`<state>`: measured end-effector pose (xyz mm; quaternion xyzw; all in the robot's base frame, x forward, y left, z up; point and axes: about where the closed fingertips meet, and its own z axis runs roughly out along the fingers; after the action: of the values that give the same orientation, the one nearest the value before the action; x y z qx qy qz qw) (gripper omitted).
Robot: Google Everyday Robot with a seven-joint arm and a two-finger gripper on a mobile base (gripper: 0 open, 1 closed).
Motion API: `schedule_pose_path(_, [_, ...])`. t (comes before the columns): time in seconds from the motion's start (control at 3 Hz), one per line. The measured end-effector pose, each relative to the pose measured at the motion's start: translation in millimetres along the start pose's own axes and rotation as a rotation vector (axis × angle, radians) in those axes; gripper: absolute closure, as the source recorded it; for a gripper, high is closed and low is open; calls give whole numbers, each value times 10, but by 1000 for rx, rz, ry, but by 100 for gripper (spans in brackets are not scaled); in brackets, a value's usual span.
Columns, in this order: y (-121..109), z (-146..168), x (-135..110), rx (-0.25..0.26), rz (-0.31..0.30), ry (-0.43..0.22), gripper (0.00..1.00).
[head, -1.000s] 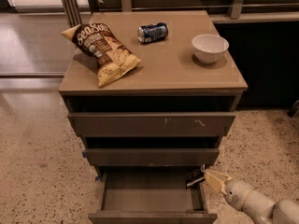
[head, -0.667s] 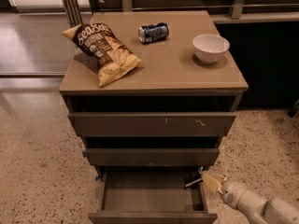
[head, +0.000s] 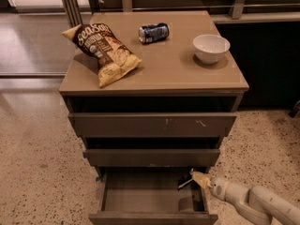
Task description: Place rxbar chocolate into bottom drawer
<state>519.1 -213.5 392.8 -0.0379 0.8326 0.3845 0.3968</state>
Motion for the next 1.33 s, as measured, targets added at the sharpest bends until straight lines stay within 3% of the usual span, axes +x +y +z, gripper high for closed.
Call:
schedule_pose_path(0.67, [-214, 348, 210, 17, 47, 73, 100])
schedule_pose_path(1.33, [-445, 596, 344, 82, 106, 208, 100])
